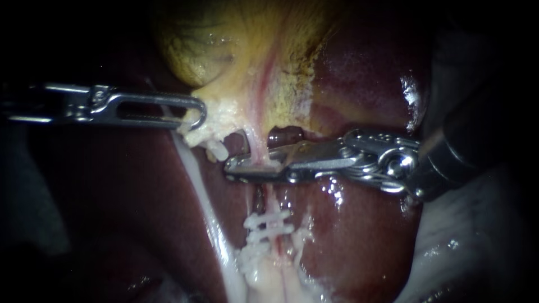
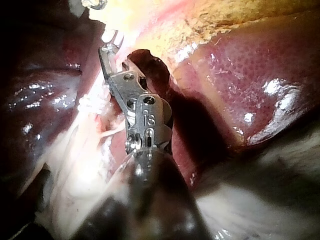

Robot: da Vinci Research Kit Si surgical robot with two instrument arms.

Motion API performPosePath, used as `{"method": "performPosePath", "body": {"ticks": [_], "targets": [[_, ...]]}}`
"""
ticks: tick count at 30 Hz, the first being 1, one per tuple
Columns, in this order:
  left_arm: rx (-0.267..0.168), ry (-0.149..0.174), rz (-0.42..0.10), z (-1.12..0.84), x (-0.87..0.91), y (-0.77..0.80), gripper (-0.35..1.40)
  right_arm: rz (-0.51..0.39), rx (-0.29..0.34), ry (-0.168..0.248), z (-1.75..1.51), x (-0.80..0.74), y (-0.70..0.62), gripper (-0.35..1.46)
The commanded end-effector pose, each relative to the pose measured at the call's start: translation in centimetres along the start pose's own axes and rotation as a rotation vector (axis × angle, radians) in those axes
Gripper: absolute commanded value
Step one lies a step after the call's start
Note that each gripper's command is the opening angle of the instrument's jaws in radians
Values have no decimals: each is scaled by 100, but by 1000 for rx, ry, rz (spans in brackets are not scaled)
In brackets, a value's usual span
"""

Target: Going back third clip right tube

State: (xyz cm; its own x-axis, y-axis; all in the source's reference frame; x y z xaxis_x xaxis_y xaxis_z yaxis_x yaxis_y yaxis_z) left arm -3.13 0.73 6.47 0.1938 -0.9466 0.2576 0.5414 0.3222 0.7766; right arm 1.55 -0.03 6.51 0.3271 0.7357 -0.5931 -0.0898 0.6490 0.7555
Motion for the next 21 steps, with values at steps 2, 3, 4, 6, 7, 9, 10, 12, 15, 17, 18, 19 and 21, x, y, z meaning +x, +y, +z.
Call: {"method": "performPosePath", "body": {"ticks": [2, 3, 4, 6, 7, 9, 10, 12, 15, 17, 18, 19, 21], "targets": [[0, 0, 0, -1, 0, 0, -35, 0, 1, 0, 0, 0, 0, -35], [0, 0, 0, -1, 0, -1, -35, 0, 1, 0, 0, 0, 0, -35], [0, 0, 0, -1, 0, -1, -35, 0, 1, 0, 0, 0, 0, -35], [2, 2, -1, -1, 1, -3, -35, 0, 4, -1, 0, 0, 0, -35], [2, 2, -1, -2, 1, -3, -35, 0, 4, -1, 0, 0, 0, -35], [2, 2, -1, -2, 1, -4, -35, -1, 7, -2, 1, -2, -1, -35], [2, 1, -1, -2, 1, -5, -35, -2, 9, 3, 2, -3, -2, -28], [2, 1, -2, -2, 1, -5, -35, -64, 12, 21, 6, -7, -3, 13], [2, 1, -2, -2, 1, -5, -35, -114, 7, 26, 15, -9, -2, 48], [4, 3, -2, -2, 1, -5, -35, -167, -19, 29, 20, -9, -2, 49], [4, 3, -2, -3, 1, -6, -35, -179, -20, 29, 21, -9, -2, 49], [4, 3, -2, -3, 1, -6, -35, -196, -20, 31, 21, -8, -2, 49], [5, 3, -1, -3, 2, -5, -35, -214, -17, 32, 19, -9, -2, 49]]}}
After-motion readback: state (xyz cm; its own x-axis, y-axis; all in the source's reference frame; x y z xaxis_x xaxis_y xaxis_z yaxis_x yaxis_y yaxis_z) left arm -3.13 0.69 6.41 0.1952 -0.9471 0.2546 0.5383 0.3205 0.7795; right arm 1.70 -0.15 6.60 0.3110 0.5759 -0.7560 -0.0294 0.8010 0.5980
